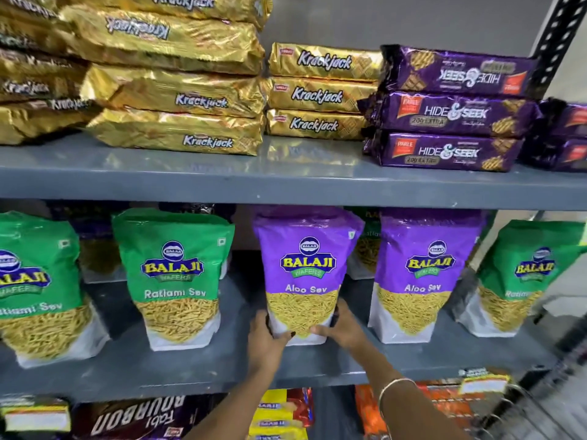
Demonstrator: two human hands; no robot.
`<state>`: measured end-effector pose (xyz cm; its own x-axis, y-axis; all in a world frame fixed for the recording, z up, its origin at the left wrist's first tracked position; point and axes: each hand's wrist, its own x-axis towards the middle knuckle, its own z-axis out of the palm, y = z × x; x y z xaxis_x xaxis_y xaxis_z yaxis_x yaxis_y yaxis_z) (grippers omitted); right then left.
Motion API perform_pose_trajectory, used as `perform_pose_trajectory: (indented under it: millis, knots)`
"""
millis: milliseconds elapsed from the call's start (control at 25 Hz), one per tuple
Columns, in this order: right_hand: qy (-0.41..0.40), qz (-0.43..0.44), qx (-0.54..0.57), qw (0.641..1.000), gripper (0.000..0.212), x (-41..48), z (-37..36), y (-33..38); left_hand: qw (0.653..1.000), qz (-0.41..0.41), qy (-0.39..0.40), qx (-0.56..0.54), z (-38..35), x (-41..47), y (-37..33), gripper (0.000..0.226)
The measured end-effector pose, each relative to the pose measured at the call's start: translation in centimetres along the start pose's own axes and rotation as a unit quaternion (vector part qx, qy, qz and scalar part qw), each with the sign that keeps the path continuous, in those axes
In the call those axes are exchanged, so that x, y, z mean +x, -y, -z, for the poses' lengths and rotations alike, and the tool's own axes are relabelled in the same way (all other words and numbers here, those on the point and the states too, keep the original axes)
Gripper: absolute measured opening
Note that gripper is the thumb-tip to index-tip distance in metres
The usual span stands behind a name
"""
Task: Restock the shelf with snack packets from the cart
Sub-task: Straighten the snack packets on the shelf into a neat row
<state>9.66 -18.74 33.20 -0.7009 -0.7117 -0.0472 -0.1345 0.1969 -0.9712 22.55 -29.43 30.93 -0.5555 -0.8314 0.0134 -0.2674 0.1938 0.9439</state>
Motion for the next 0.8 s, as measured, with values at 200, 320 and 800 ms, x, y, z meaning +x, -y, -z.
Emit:
perform_pose_trajectory:
  millis: [200, 320, 800]
  knots:
    - [-0.161, 0.049, -0.25, 0.953, 0.031, -6.5, -4.5, 1.3, 0.986, -0.07, -0.108, 0.104, 5.9, -3.2, 1.4, 0.056]
    - [-0.047, 0.11, -0.301, 0.946, 0.027, -5.9, -10.3, 2.9, 0.96, -0.042, -0.22, 0.169, 11.9, -3.5, 3.2, 0.059]
    - [0.057, -0.004, -0.064, 0.996, 0.049, 0.6, -19.5, 6.6, 0.997, 0.051, -0.037, 0.04, 20.3, 3.2, 4.7, 0.045]
